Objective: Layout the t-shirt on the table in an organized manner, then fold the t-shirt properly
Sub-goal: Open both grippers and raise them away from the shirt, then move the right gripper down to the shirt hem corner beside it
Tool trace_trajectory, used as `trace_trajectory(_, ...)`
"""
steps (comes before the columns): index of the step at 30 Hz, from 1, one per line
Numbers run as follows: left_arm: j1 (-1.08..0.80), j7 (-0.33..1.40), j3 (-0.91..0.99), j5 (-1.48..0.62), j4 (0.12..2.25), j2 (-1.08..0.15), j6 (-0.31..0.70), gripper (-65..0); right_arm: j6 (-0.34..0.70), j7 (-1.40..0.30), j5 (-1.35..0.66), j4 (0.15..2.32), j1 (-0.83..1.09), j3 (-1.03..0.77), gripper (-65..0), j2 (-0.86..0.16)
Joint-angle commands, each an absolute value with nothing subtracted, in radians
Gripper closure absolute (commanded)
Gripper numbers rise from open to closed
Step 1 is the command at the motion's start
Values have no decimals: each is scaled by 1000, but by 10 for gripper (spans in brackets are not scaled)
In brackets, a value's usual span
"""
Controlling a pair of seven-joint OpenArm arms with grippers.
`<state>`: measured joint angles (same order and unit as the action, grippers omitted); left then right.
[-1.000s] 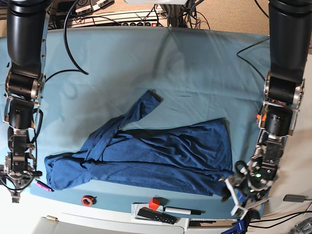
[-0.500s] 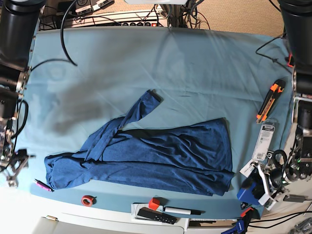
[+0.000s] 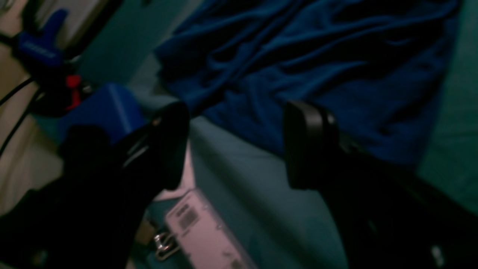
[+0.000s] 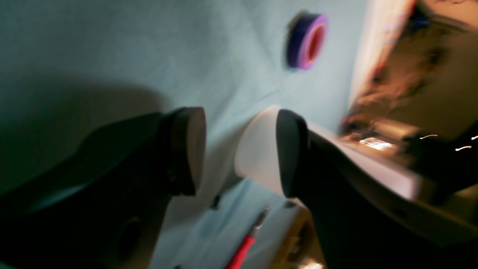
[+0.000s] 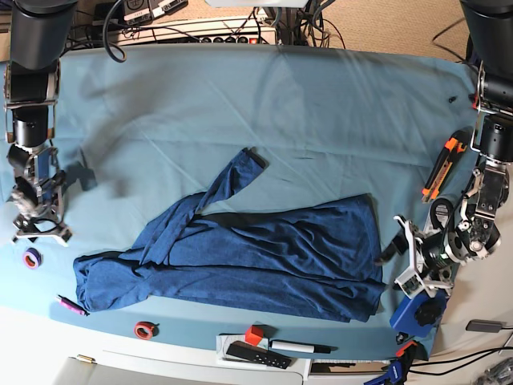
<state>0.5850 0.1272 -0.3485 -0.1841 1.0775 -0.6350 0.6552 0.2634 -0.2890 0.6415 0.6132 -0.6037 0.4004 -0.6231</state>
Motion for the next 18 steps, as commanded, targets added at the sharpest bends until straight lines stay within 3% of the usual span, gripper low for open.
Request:
trace_trajectory(1,630,105,-338,-196,1092,-651,643,-369,228,-278,656,628,-638,423,-301,-645)
trace_trajectory(8,648,121,-338,-194,1092,-651,633,-369,183,-105,655,628,-649,483,-301,-586)
trace_trajectory(14,648,142,-338,-194,1092,-651,610,-369,121,-77,651,616,-679,483,-301,-512)
trace_trajectory(18,648,150,-338,-194,1092,-651,609,-369,85,-64,652,490,-758,483,-301,-469)
